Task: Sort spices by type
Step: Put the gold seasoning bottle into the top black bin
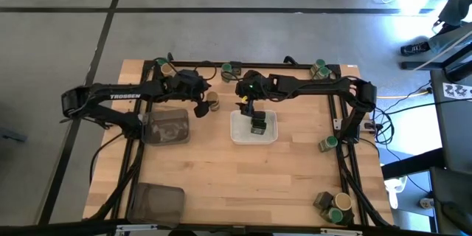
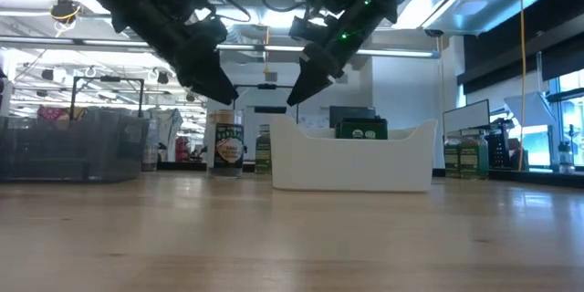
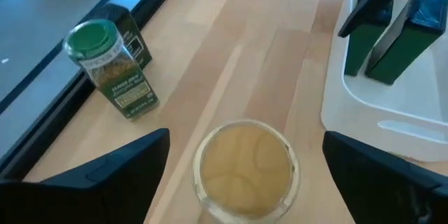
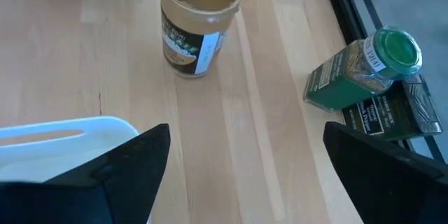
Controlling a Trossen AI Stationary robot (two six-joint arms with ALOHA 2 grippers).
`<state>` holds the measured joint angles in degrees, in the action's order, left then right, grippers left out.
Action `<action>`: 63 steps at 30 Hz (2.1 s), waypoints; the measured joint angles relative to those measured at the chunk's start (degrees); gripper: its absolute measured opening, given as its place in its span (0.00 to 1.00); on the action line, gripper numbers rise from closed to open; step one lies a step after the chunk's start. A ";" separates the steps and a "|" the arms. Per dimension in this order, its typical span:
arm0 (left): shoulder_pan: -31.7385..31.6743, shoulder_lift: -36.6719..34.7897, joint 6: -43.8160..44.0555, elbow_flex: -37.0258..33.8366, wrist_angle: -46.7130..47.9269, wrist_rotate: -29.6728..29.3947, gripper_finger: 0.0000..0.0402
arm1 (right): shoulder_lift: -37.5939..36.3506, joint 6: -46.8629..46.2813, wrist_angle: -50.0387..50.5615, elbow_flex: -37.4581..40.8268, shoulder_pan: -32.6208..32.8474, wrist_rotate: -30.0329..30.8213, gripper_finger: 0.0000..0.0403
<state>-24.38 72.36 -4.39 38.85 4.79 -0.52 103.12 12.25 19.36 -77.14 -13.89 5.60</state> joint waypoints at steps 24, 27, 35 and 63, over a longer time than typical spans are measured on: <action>0.78 6.43 1.79 0.84 2.17 -1.46 0.67 | 0.28 0.04 0.37 0.00 0.00 -0.22 0.93; 2.01 1.13 4.08 1.25 8.57 -2.49 0.67 | 0.28 0.24 0.39 0.00 0.00 -0.63 0.93; 6.87 -19.51 12.54 1.60 23.69 -6.03 0.67 | 0.28 0.26 -1.70 0.00 0.00 -0.64 0.93; 20.43 -30.58 37.10 -7.85 41.46 -17.44 0.67 | 0.30 -0.19 -4.50 0.00 0.00 -0.69 0.93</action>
<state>-3.95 41.78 32.70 31.00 46.25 -17.96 103.42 12.07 14.86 -77.14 -13.89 4.91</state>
